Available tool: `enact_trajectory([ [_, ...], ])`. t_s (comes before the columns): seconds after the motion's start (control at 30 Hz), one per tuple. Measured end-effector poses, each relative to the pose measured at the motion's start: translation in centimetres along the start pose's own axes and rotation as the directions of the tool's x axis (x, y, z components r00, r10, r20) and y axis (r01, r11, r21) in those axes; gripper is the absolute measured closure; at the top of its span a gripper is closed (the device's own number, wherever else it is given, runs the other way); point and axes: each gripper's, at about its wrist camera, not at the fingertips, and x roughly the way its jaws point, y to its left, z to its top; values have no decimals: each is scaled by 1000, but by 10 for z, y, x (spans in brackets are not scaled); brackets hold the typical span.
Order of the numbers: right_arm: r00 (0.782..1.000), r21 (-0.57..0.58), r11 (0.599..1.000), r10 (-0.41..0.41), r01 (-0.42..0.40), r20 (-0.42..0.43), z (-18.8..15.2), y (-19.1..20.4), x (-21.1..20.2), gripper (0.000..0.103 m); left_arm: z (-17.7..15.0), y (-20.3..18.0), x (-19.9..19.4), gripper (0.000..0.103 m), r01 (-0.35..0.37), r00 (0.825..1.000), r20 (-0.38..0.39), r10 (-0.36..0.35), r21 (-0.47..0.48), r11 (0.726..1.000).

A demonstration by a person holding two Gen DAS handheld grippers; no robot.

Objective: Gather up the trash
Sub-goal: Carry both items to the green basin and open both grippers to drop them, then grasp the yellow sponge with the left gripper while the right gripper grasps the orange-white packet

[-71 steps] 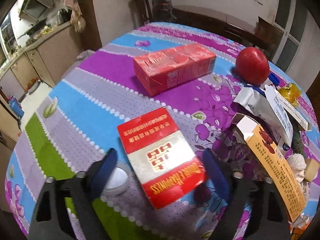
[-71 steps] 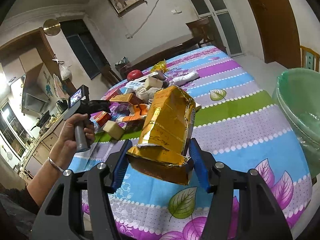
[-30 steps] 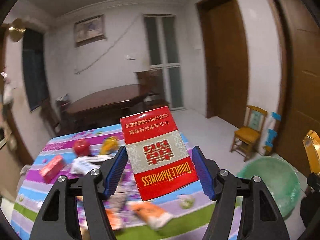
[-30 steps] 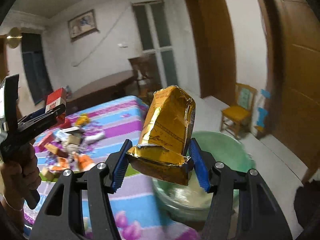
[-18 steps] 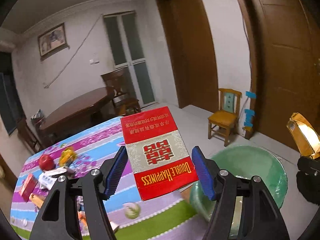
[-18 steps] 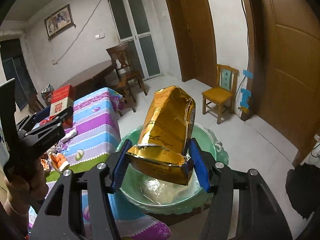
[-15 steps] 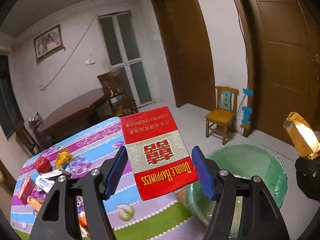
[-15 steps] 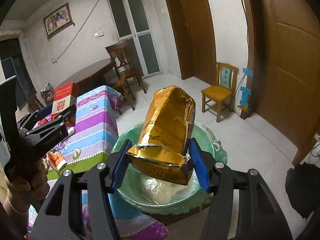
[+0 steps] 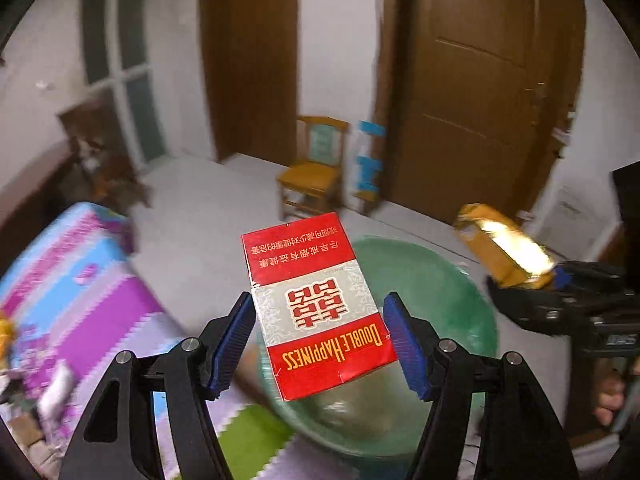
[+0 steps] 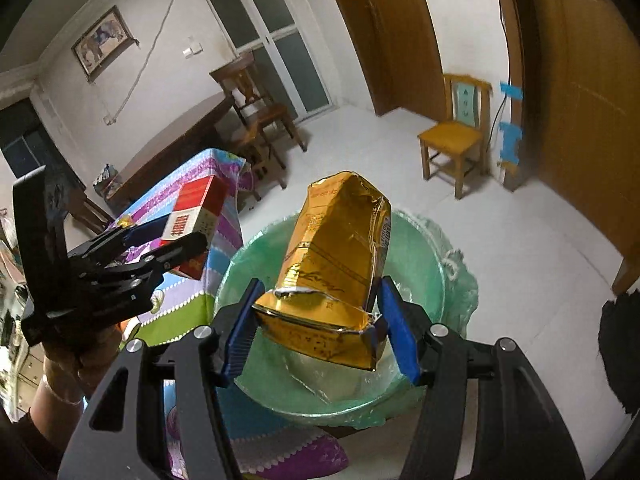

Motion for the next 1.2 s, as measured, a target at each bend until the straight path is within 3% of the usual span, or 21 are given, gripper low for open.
enact_trajectory([
  [0.2, 999, 56, 998, 19, -17, -40, -3, -12, 11, 46, -3, 9, 26, 35, 121, 992, -22, -121, 27, 992],
  [0.23, 998, 55, 998, 22, -19, -51, -3, -13, 14, 43, -6, 10, 27, 31, 127, 992, -24, -126, 29, 992],
  [0.27, 997, 49, 998, 34, -30, -70, -3, -13, 18, 41, -6, 12, 29, 20, 117, 993, -27, -116, 23, 993],
  [0.3, 996, 52, 998, 27, -22, -83, -3, -14, 23, 38, -7, 16, 33, 18, 97, 995, -22, -97, 7, 995],
  [0.33, 996, 62, 998, 14, -8, -86, -2, -17, 26, 34, -6, 21, 35, 18, 86, 996, -21, -86, -4, 996],
  [0.67, 999, 83, 997, 10, -5, -49, -3, -18, 22, 34, -18, 34, 16, 18, 49, 999, -1, -49, -69, 996],
  [0.83, 1000, 57, 998, 21, -21, 11, -6, -5, 14, 34, -37, 33, -21, 12, -53, 997, 57, 57, -69, 996],
  [0.97, 993, -5, 1000, 26, -25, 118, -16, 24, 0, 34, -68, 37, -53, 9, -172, 979, 99, 180, -88, 981],
  [1.1, 967, -85, 996, 31, -10, 253, -31, 56, -14, 34, -102, 46, -82, 8, -258, 956, 107, 273, -133, 957],
  [1.2, 934, -165, 986, 44, 16, 355, -47, 87, -21, 34, -129, 51, -111, 8, -282, 945, 122, 303, -163, 946],
])
